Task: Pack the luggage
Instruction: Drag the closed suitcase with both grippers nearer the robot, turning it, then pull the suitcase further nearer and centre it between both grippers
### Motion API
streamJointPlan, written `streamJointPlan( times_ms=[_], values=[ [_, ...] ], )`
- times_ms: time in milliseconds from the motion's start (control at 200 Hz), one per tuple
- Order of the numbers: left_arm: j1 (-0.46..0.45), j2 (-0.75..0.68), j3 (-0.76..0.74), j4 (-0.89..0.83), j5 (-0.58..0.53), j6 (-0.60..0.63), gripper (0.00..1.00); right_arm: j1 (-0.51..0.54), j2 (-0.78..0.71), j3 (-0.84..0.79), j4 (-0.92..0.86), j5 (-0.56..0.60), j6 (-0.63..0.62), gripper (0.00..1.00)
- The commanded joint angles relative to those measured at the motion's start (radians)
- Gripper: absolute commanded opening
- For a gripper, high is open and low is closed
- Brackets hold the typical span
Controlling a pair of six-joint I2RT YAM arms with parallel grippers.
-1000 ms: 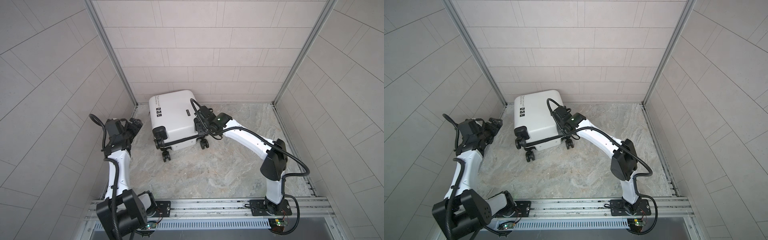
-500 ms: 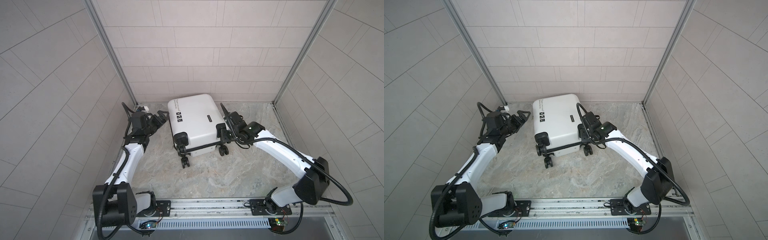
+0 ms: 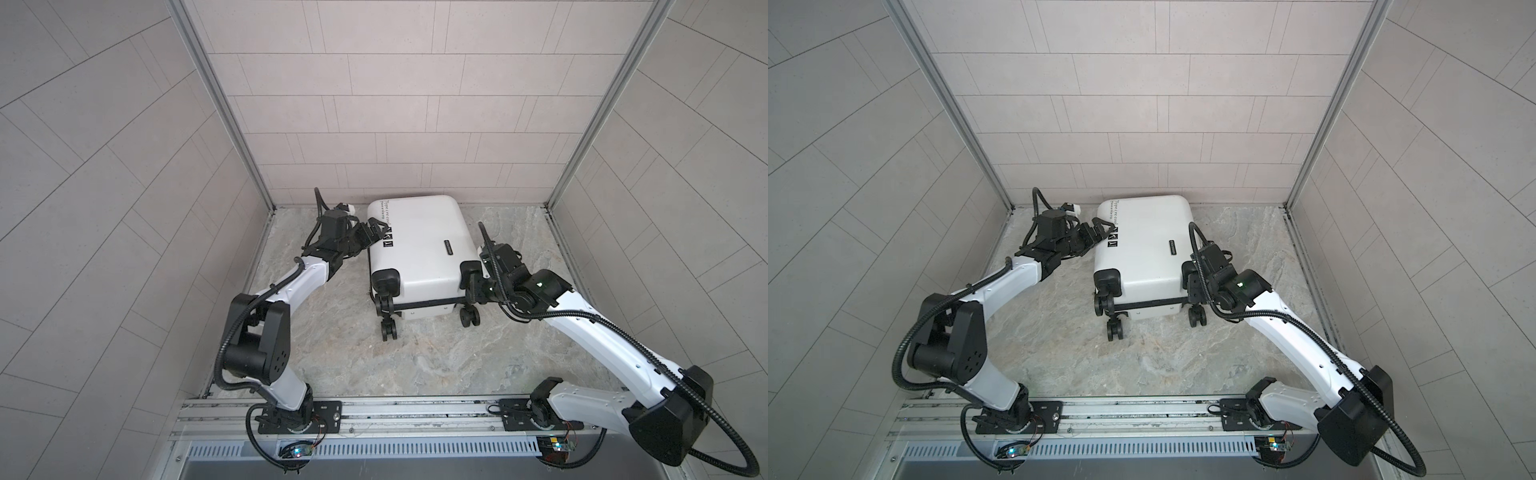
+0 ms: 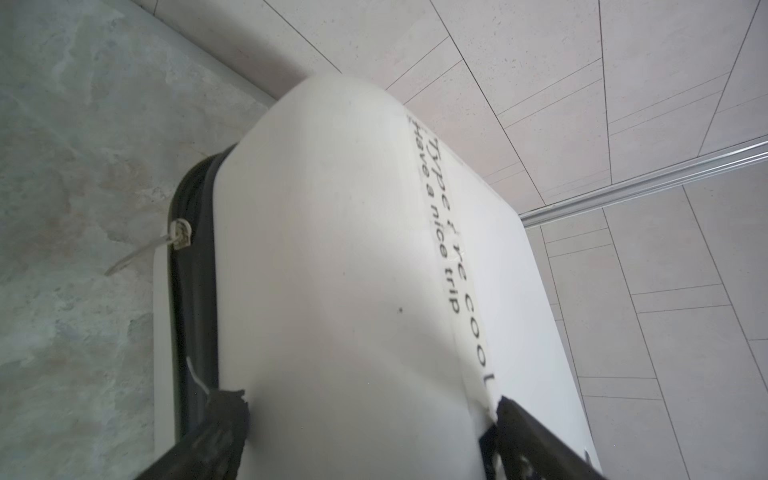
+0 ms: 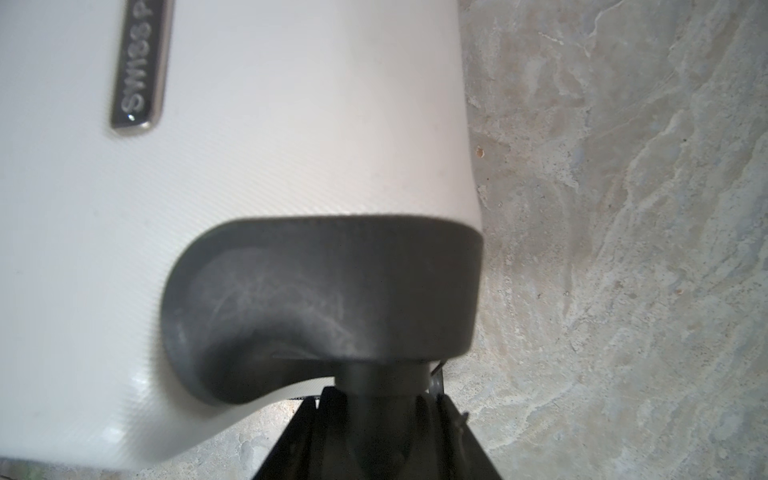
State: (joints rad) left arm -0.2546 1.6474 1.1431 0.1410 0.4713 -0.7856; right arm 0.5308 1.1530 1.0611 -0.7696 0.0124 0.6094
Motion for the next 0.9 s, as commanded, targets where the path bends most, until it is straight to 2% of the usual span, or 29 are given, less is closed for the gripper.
streamJointPlan(
  times_ms=[0,180,405,520,565,726,891],
  values=[
    [-0.045,0.059,0.087,0.068,0.032,-0.003,0.97,-0.016,-0.024,-0.029,-0.064,0.059,0.039,0.06],
    [-0.090,0.154,0.187,0.071,0.028,-0.001,0.97,-0.039,-0.024,-0.036,-0.048,0.057,0.032,0.06],
    [-0.114,0.250,0.280,0.069,0.026,0.003,0.97,-0.127,0.012,-0.034,-0.004,0.014,0.001,0.06],
    [-0.112,0.236,0.298,0.022,-0.005,0.055,0.97,-0.160,0.041,-0.004,-0.010,-0.017,-0.010,0.06],
    [-0.111,0.213,0.300,-0.007,-0.020,0.112,0.97,-0.164,0.048,0.008,-0.015,-0.016,-0.020,0.06],
    [-0.106,0.075,0.259,-0.082,-0.093,0.244,0.97,-0.173,0.041,0.027,-0.031,-0.005,-0.057,0.19],
    [-0.106,-0.116,0.165,-0.104,-0.146,0.356,0.98,-0.186,0.033,0.034,-0.036,-0.005,-0.087,0.44]
  ],
)
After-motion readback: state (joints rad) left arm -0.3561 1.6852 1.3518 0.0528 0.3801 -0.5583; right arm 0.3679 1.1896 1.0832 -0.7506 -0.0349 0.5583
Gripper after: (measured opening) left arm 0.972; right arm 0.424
